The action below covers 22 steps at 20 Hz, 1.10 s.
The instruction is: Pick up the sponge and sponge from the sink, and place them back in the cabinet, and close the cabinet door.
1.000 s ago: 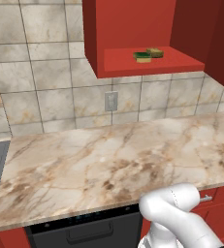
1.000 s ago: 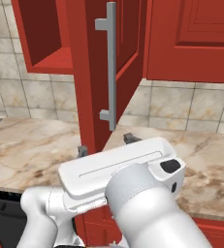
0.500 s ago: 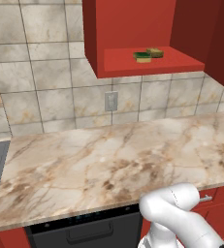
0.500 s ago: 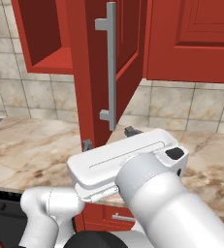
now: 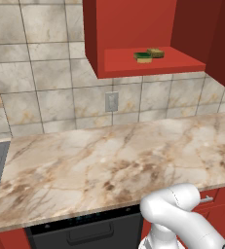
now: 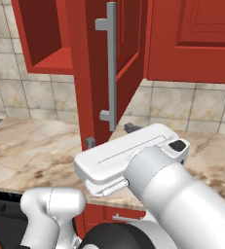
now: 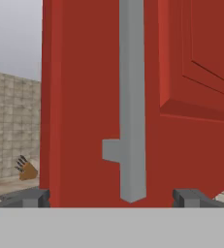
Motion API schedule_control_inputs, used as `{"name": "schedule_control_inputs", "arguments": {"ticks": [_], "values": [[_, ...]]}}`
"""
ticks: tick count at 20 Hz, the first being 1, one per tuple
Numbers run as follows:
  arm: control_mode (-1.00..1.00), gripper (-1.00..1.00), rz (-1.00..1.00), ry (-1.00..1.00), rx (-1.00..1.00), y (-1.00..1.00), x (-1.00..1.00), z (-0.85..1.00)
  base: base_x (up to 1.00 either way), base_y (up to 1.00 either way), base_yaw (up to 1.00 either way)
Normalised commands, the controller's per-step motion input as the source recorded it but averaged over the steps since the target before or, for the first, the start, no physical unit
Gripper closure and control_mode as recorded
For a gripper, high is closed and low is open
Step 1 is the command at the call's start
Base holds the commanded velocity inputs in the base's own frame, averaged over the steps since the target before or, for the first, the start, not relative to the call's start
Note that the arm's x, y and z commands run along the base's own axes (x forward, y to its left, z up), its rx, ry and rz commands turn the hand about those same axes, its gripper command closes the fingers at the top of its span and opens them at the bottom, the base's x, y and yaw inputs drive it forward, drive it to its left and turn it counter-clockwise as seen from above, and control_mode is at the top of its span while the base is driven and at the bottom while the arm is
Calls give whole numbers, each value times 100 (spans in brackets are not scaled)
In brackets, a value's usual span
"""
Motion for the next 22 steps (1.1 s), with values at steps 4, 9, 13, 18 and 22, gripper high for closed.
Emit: {"name": "schedule_control_inputs", "arguments": {"ticks": [4,9,13,18,22], "values": [[-100,-100,9,0,2,-5,8,0,0,0,0],[-100,-100,8,0,0,-1,8,0,0,0,0],[-100,-100,9,0,0,0,5,0,0,0,0],[-100,-100,9,0,0,5,12,0,0,0,0],[-100,-100,7,0,0,20,16,0,0,0,0]]}}
